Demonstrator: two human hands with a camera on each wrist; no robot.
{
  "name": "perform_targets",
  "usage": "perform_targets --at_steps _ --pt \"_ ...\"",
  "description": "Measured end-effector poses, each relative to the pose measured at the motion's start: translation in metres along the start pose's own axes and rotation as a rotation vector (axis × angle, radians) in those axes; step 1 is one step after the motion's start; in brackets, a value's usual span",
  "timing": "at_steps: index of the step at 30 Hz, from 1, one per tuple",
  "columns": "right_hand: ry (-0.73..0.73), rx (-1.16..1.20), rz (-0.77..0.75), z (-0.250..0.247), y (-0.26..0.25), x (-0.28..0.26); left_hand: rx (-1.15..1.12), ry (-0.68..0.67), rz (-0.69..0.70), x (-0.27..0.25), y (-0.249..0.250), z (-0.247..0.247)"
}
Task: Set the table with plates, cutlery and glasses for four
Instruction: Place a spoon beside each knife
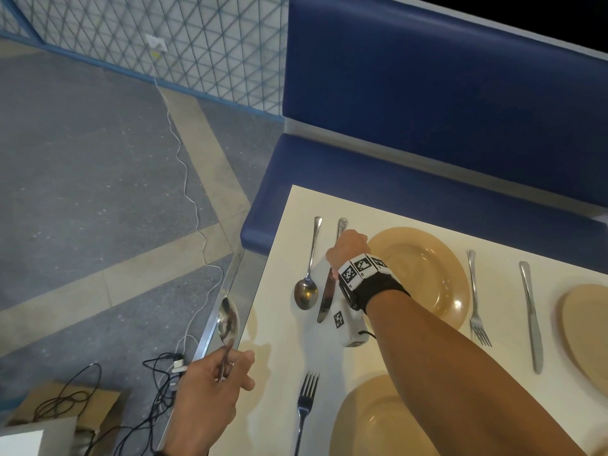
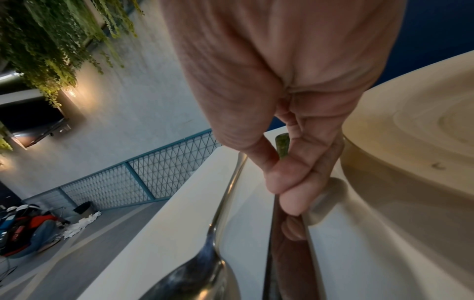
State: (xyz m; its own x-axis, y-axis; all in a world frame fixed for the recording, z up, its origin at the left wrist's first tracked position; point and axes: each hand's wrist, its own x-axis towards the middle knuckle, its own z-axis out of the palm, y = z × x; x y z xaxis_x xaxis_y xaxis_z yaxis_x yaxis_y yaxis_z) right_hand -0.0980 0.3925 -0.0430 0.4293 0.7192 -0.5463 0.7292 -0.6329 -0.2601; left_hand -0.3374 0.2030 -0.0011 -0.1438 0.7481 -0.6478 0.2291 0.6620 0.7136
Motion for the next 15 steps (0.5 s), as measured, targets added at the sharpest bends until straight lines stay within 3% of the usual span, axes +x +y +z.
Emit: perform_targets --at_steps 15 --pt "0.0 0.025 0.0 0.0024 -0.0003 -0.0021 -0.007 0.013 -0.015 0.0026 -0.0038 -0.0013"
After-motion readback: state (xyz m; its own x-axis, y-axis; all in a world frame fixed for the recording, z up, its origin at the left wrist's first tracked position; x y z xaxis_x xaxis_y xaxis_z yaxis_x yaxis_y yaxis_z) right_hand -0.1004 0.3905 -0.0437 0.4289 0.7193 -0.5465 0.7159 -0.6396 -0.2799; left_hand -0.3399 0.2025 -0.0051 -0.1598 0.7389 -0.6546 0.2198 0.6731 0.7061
